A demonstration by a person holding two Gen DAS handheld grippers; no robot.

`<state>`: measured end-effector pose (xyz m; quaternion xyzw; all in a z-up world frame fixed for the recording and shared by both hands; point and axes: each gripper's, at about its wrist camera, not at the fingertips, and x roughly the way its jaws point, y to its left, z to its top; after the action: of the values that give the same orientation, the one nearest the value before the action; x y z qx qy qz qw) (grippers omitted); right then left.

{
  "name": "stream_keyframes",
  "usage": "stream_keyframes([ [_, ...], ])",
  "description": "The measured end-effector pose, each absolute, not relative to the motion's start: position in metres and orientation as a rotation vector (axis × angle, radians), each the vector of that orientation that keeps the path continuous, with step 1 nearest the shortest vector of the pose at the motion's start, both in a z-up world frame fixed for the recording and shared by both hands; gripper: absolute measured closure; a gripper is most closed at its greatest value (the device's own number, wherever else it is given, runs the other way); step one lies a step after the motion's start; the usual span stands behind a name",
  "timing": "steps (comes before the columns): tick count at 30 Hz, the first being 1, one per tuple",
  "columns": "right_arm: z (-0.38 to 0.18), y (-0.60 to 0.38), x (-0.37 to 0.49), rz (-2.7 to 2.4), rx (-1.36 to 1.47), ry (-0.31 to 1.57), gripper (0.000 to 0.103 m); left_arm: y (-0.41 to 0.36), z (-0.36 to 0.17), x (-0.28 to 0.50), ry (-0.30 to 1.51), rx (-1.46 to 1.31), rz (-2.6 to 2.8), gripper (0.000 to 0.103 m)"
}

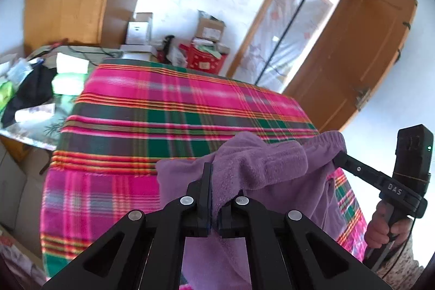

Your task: Fold clothes

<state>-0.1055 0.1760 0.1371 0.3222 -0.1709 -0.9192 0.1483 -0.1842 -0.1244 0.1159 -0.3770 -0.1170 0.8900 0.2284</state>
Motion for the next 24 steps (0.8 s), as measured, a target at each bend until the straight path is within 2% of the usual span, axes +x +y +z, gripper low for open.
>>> stream_keyframes([
  [10,0.146,0.154,-0.134,-2.655,0.934,-0.364,0.099,-0.180,0.119,-0.144,-0.491,-1.009,2.560,0.100],
  [24,0.130,0.093,-0.203,-2.633,0.975,-0.210,0.099,-0.237,0.077,-0.106,-0.749,-1.102,2.621,0.101],
])
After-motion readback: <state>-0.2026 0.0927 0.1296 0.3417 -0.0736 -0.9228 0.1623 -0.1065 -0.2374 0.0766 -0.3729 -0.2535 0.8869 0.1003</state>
